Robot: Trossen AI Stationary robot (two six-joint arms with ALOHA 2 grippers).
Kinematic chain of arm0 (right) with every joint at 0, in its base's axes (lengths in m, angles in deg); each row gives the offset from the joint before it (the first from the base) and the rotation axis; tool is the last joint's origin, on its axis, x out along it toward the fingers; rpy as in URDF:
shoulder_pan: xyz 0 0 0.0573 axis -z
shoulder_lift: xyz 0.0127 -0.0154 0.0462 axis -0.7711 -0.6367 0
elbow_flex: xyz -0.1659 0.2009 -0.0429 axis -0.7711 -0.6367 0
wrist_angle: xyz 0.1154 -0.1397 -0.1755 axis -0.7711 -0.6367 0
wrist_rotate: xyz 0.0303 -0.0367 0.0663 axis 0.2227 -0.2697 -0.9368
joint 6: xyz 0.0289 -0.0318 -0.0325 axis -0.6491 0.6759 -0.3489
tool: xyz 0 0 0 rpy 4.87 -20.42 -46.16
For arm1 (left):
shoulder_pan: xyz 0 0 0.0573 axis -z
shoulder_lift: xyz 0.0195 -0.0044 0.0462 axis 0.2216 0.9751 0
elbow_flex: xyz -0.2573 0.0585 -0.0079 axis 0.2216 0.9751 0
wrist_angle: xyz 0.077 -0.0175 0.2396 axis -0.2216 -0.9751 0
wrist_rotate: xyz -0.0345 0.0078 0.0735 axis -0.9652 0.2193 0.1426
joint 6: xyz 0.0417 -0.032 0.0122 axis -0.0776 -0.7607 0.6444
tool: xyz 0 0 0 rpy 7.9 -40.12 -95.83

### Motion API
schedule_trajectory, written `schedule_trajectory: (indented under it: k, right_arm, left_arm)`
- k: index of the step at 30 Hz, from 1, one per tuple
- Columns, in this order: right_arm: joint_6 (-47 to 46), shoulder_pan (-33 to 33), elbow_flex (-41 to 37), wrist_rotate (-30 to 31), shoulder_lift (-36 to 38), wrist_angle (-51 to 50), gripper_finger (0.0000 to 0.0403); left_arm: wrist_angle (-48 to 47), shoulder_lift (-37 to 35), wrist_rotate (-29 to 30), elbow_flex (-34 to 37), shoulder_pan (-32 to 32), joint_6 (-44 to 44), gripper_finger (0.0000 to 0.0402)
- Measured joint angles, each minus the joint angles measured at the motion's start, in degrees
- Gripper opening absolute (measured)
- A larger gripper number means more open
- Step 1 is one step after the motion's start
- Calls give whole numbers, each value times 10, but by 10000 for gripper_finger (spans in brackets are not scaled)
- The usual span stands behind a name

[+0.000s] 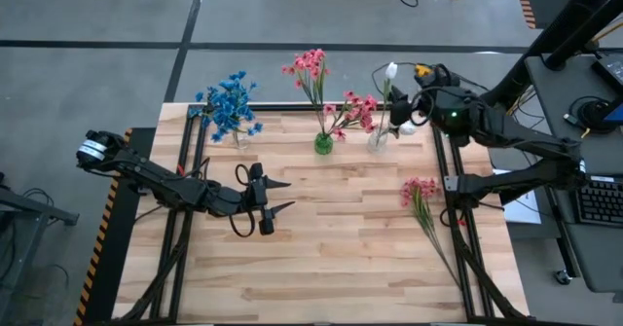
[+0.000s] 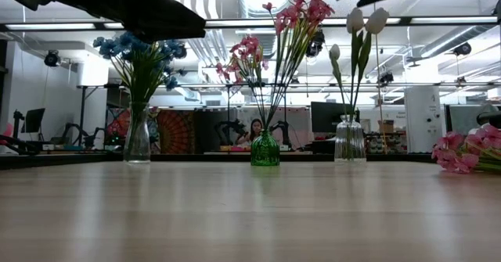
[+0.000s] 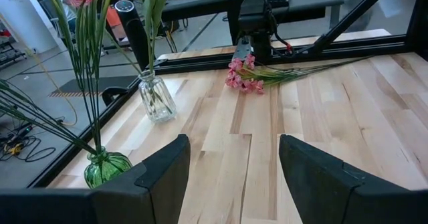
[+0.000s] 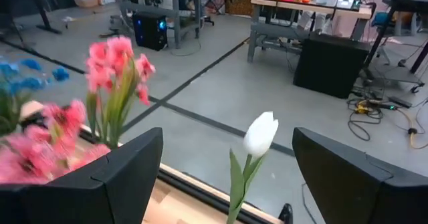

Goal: Sort flowers into vase by color
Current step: Put the right pink flower into the green vase

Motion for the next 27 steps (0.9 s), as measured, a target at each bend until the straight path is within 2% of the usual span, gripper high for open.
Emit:
schedule_trajectory:
  k: [5,11,15,19,27]
  right_arm:
    - [-14,-27,52,-29,0,-44,325]
    - [-32,-80,97,-108,-9,-74,325]
    - [-54,-125,118,-178,-24,-95,325]
    - [-111,-176,143,-244,-53,-162,325]
    - [-289,-288,218,-259,-120,-430,325]
  left_arm:
    - [-2,0,-3,-3,0,-4,212]
    - [-21,0,-112,-45,0,14,212]
    - [-79,0,-106,-88,0,49,212]
    - [-148,0,-81,-130,-1,83,212]
    - [-241,0,-50,-175,-2,106,212]
